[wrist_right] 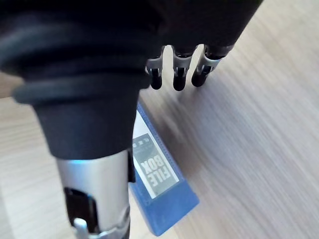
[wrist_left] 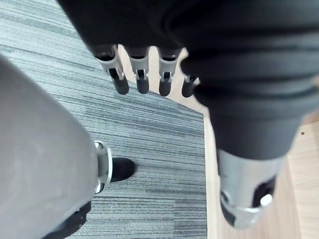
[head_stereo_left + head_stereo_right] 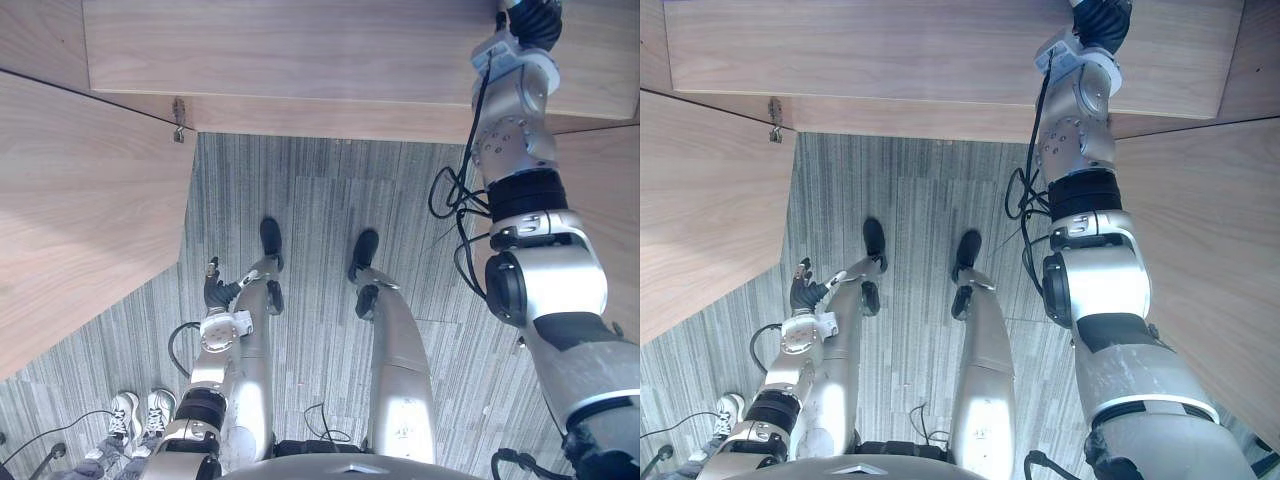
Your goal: Walk over to the cabinet, pick up the folder, carry it to the office cabinet, place the folder inside the office cabinet, then close the office cabinet door
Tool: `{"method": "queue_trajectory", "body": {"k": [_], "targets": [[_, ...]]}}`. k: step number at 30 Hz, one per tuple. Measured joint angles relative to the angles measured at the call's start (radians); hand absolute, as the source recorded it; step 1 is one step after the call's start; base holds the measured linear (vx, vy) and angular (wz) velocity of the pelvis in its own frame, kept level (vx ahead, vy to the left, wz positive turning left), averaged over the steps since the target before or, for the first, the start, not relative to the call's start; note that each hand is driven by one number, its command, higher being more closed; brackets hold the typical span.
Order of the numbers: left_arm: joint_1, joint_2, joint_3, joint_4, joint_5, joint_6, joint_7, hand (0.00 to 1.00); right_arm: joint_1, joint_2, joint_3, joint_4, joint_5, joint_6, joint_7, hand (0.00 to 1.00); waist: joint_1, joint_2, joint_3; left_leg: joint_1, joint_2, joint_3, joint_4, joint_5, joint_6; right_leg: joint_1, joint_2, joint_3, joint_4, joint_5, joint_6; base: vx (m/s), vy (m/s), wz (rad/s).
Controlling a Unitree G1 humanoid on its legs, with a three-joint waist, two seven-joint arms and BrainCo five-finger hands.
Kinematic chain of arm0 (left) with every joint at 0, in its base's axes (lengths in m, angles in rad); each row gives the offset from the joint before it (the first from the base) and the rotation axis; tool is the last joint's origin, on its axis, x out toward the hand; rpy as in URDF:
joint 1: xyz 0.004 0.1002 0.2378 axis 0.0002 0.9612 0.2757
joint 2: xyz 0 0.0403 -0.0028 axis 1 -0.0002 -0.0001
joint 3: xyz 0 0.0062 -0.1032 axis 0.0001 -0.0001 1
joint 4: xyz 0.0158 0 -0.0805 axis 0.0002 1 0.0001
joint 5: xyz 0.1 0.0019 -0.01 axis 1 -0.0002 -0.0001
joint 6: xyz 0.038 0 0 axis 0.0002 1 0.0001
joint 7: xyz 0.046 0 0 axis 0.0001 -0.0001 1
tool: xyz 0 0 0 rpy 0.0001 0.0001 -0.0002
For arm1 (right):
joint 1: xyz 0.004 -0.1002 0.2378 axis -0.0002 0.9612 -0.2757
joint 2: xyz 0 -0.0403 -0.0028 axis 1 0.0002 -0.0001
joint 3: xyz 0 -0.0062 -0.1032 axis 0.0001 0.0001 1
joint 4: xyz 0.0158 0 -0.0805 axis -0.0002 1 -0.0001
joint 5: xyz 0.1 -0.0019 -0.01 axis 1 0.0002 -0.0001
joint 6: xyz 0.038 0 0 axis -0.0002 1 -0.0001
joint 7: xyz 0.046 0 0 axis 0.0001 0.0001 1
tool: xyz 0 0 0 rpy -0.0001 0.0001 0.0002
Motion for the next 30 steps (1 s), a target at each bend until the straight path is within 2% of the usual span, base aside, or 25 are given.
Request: {"method": "queue_trajectory", "body": {"k": [6, 11, 16, 22, 25, 27, 29, 30], "targets": [[0.000, 0.001, 0.002, 0.004, -0.009, 0.000, -0.001, 0.00, 0.098, 0.020, -0.056, -0.055, 0.069, -0.033, 0.024, 0.00, 0.005, 0.000, 0.000, 0.010, 0.000, 0.003, 0.000, 0.000, 0.000, 0.010, -0.001, 0.000, 0.001, 0.000, 0.000, 0.00, 0.000, 0.00], [0.000, 0.000, 0.004, -0.001, -0.022, 0.000, -0.001, 0.00, 0.248, 0.101, -0.148, -0.193, 0.153, -0.098, 0.030, 0.00, 0.002, 0.000, 0.000, 0.018, 0.002, 0.005, -0.001, -0.002, 0.001, 0.019, -0.001, 0.001, 0.001, 0.000, -0.001, 0.00, 0.000, 0.00], [-0.001, -0.002, 0.007, -0.005, -0.031, 0.002, -0.002, 0.00, 0.311, 0.147, -0.207, -0.245, 0.256, -0.153, 0.054, 0.00, 0.006, -0.002, -0.003, 0.032, 0.002, 0.020, -0.011, -0.006, -0.005, 0.022, -0.001, 0.012, 0.000, 0.001, -0.002, 0.00, -0.007, -0.02], [-0.001, -0.005, 0.010, -0.010, -0.038, 0.004, -0.002, 0.00, 0.387, 0.162, -0.205, -0.396, 0.288, -0.161, 0.052, 0.00, 0.004, -0.001, -0.007, 0.039, 0.008, 0.034, -0.020, 0.002, 0.006, 0.029, 0.004, 0.014, -0.022, 0.013, 0.001, 0.02, -0.007, -0.03], [-0.001, -0.006, 0.014, -0.018, -0.037, 0.005, -0.002, 0.00, 0.486, 0.139, -0.191, -0.535, 0.076, -0.137, 0.032, 0.00, 0.002, -0.002, -0.007, 0.046, 0.009, 0.034, -0.017, -0.001, 0.007, 0.043, 0.005, 0.013, -0.034, 0.014, 0.003, 0.04, 0.000, -0.01], [0.000, -0.008, 0.035, -0.040, -0.033, 0.005, 0.000, 0.00, 0.545, 0.121, -0.184, -0.628, -0.156, -0.102, -0.005, 0.00, -0.001, -0.002, -0.007, 0.047, 0.009, 0.034, -0.018, -0.003, 0.009, 0.048, 0.006, 0.012, -0.042, 0.017, 0.006, 0.02, 0.000, -0.01], [0.000, -0.006, 0.048, -0.044, -0.022, 0.005, 0.001, 0.00, 0.582, 0.120, -0.181, -0.686, -0.289, -0.080, -0.031, 0.00, -0.006, -0.002, -0.007, 0.051, 0.009, 0.034, -0.019, -0.006, 0.009, 0.053, 0.006, 0.012, -0.047, 0.018, 0.007, 0.00, 0.000, 0.00], [0.001, -0.004, 0.053, -0.045, -0.003, 0.005, 0.003, 0.00, 0.608, 0.119, -0.174, -0.721, -0.423, -0.057, -0.052, 0.00, -0.007, -0.003, -0.008, 0.051, 0.009, 0.035, -0.021, -0.010, 0.006, 0.053, 0.007, 0.013, -0.049, 0.018, 0.008, 0.00, 0.000, 0.00]]}}
